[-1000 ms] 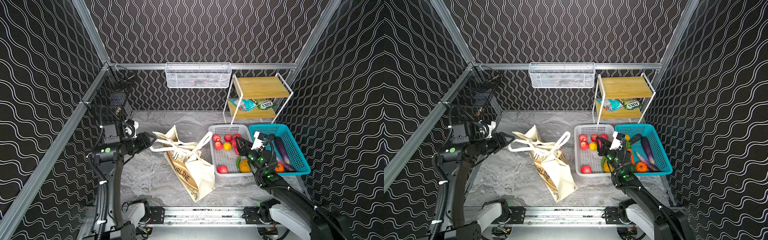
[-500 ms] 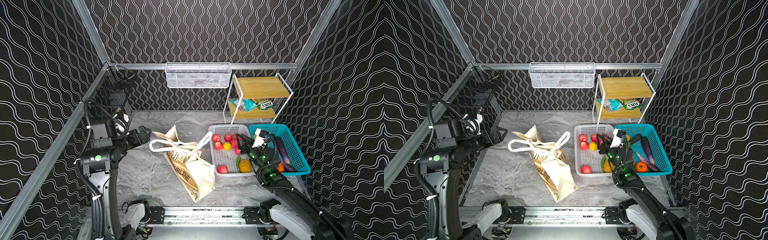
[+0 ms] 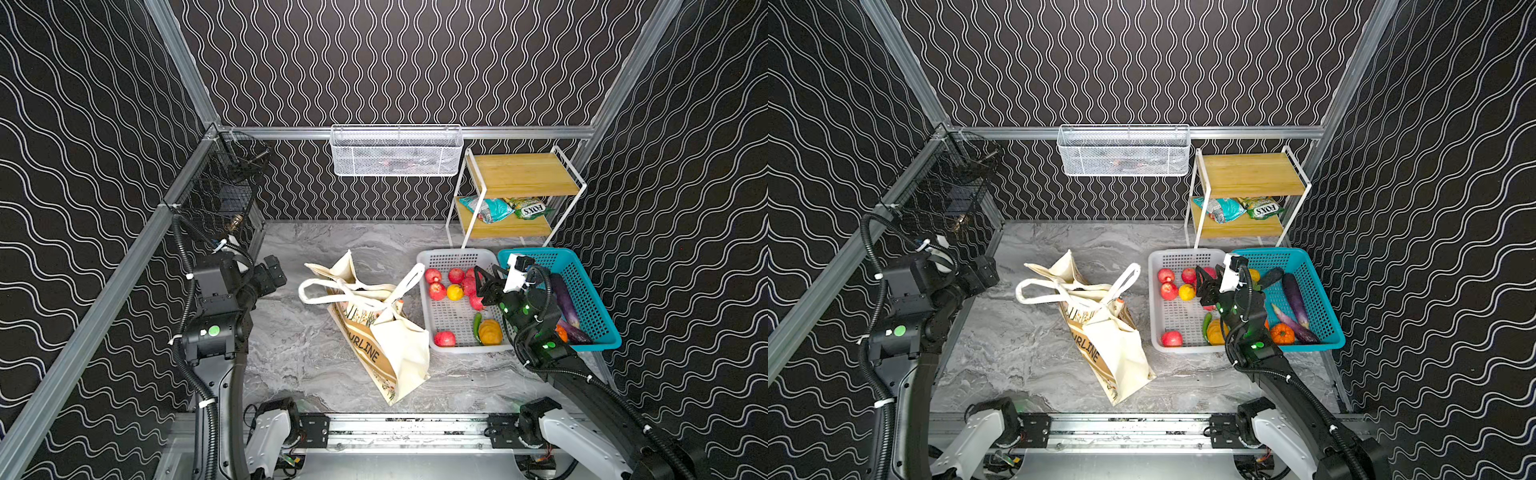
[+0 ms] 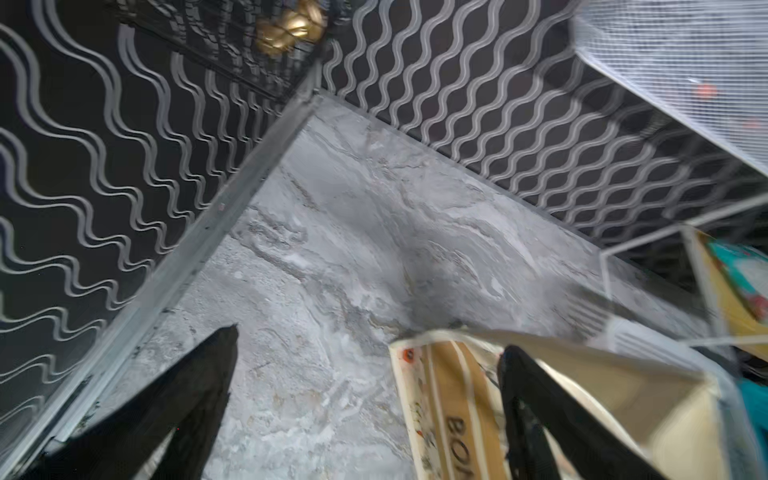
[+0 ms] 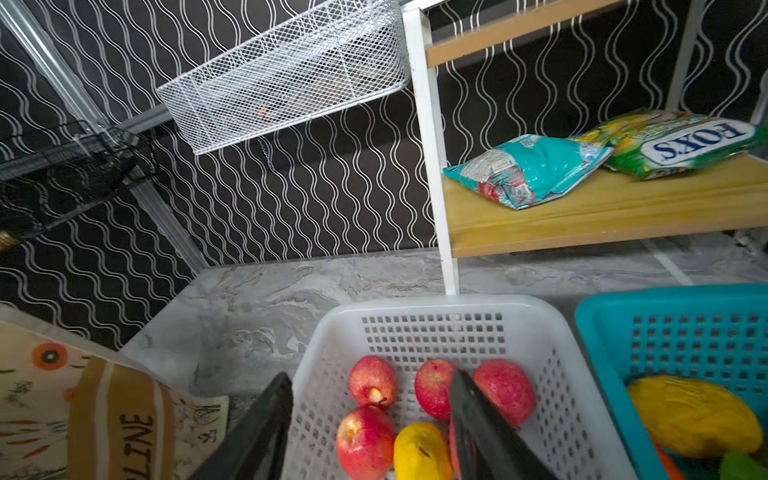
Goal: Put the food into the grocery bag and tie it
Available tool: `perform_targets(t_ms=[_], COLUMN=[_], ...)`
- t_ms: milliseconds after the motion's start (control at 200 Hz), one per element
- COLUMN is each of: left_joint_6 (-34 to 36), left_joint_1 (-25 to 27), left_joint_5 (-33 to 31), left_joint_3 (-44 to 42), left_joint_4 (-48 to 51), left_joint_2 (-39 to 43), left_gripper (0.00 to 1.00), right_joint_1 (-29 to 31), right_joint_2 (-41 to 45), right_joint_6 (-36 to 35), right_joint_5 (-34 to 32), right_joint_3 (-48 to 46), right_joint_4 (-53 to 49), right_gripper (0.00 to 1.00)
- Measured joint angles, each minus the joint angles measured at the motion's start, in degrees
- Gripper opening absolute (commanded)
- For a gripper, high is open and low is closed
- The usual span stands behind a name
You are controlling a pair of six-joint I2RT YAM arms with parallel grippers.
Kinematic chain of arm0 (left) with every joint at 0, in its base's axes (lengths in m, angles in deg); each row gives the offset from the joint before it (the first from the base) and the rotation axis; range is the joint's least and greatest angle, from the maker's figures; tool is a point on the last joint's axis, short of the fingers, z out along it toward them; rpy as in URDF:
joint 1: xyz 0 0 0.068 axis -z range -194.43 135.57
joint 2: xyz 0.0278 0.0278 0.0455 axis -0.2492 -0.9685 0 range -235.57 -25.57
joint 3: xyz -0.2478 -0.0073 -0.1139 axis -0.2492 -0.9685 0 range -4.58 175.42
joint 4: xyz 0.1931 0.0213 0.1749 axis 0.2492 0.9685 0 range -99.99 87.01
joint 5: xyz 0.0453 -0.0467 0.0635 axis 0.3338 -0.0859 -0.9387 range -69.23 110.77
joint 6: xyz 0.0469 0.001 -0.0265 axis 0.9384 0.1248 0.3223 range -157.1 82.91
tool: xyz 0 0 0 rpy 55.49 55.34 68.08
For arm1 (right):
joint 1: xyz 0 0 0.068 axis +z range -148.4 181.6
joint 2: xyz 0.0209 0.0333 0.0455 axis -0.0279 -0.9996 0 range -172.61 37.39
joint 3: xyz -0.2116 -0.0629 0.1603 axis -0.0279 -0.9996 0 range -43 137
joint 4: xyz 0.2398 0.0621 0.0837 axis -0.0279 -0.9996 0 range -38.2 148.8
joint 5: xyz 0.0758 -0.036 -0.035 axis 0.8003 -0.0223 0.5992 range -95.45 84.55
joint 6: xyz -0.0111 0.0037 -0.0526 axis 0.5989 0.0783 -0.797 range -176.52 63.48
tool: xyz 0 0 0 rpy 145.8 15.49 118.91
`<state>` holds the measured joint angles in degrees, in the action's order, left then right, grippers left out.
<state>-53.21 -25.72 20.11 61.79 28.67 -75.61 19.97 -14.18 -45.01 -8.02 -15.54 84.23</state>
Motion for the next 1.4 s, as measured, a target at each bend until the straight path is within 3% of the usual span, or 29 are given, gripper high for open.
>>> perform_targets(t_ms=[280, 631, 936, 1201, 1401], left_joint_6=[0.4, -9.9, -10.4, -7.0, -3.7], left_joint_1=[-1.2, -3.5, 7.2, 8.8, 9.0], left_joint_5=[-12.4, -16.1, -24.5, -27.6, -25.4], left_joint_3=[-14.0, -33.9, -44.5, -49.1, -52.4], left_joint_4=[-14.7, -28.8, -44.0, -57.2, -68.1], left_joint_2=[0.2, -4.7, -8.1, -13.5, -19.0], left_gripper=[0.98, 0.93, 0.96, 0.98, 0.98], right_joint_1=[-0.5, -5.5, -13.3, -17.6, -19.1], right_joint_2=[-3.0, -7.8, -14.3, -23.5, -28.9], right_joint_6=[-5.8, -7.9, -8.5, -8.3, -8.5], right_joint_5=[-7.7, -13.9, -14.5, -12.5, -10.8], right_joint_3=[-1.1, -4.9, -10.0, -14.0, -14.7], right_joint_4=[0.1, 3.1, 13.2, 28.5, 36.8], right_gripper=[0.76, 0.84, 0.88, 0.90, 0.90])
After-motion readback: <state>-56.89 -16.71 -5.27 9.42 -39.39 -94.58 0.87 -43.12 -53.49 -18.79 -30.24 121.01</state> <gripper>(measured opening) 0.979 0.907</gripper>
